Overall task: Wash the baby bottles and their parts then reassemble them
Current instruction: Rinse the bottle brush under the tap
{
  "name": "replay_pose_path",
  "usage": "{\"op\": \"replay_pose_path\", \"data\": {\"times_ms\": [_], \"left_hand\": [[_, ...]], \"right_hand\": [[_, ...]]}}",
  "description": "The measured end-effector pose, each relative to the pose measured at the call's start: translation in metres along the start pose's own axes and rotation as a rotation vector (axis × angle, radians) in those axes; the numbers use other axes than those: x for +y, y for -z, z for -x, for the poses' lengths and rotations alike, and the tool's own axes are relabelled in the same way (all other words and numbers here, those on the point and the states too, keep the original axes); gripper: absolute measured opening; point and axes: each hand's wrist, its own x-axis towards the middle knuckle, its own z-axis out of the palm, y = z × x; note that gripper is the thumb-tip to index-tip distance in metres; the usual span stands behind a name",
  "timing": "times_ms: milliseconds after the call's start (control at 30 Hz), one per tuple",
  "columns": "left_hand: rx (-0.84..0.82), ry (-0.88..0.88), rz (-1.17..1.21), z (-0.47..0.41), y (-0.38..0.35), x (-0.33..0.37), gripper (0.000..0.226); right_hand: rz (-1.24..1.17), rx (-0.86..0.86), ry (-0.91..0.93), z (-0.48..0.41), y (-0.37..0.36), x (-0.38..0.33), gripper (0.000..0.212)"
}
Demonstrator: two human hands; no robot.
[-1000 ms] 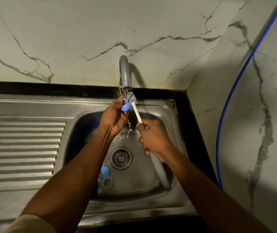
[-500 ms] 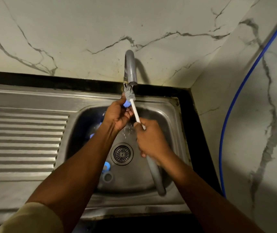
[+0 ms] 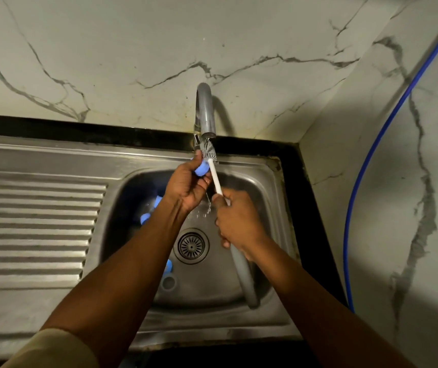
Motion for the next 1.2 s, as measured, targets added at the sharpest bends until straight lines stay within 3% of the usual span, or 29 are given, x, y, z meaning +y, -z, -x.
{"op": "replay_pose_path", "data": {"times_ms": [100,233,433,567,733,900,1100,1200], "left_hand": [[0.023,-0.019,0.026,-0.005,0.001,0.007,0.025],[0.016,0.024,-0.086,-0.001,-0.008,-0.008,0.023],[0.059,-0.024,0.041,-0.011,0.001,0.008,0.020],[0.048,-0.008,-0.064,-0.006,-0.001,-0.011,0.018],[0.094,-0.011,0.082,-0.018,0.007,0.007,0.025],[0.059,-0.039,0.018,-0.009,-0.004,-0.008,0.014],[0.090,-0.016,0.129,-0.013,0.005,0.011,0.017],[0.047,-0.008,0.061,-0.003,-0.001,-0.002,0.014]], "right_hand": [[0.050,-0.054,0.021,0.017,-0.003,0.005,0.022],[-0.072,0.042,-0.038,-0.010,0.009,-0.008,0.025],[0.022,-0.069,-0.007,0.016,0.002,0.003,0.021],[-0.096,0.027,-0.053,-0.009,0.009,-0.004,0.024],[0.066,-0.072,-0.002,0.026,-0.002,0.006,0.023],[-0.076,0.080,-0.037,-0.006,0.004,-0.006,0.025],[0.060,-0.064,-0.011,0.026,-0.005,0.006,0.021],[-0.022,0.077,-0.030,-0.002,-0.002,-0.001,0.022]]}}
